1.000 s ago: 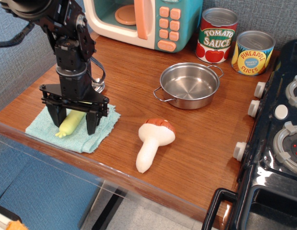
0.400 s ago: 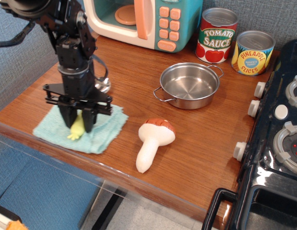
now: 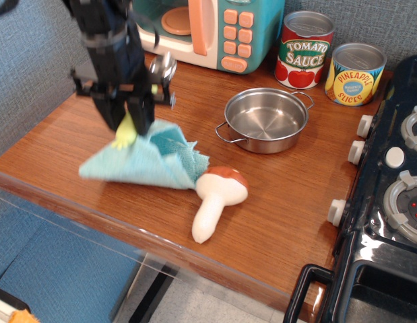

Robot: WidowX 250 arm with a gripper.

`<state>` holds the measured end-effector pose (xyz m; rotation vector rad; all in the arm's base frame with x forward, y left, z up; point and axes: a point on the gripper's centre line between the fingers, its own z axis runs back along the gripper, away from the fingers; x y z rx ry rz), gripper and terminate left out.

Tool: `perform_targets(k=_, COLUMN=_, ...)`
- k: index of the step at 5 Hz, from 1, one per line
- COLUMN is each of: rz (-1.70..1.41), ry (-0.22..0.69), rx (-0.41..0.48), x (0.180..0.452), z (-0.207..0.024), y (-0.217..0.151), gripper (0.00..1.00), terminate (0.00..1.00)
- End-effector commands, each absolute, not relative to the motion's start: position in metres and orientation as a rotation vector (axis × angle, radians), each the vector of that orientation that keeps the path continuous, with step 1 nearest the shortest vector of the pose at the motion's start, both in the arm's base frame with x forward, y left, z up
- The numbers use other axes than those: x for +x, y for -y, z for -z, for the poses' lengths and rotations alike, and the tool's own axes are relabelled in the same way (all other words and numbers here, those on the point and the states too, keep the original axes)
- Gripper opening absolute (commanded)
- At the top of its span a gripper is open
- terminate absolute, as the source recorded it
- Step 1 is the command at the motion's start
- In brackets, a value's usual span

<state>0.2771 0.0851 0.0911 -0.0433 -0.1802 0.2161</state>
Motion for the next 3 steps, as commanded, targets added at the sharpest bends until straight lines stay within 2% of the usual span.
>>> perform_targets(k=1, rz=-0.269, ry=0.190, rx=0.005, x=0.282, z=-0.103, y=-0.102, gripper=0.00, terminate=0.00)
perform_targets(k=3, rz=-0.326, ry=0.136, rx=0.089, x=0.265, z=-0.097, y=-0.114, gripper=0.00, terminate=0.00)
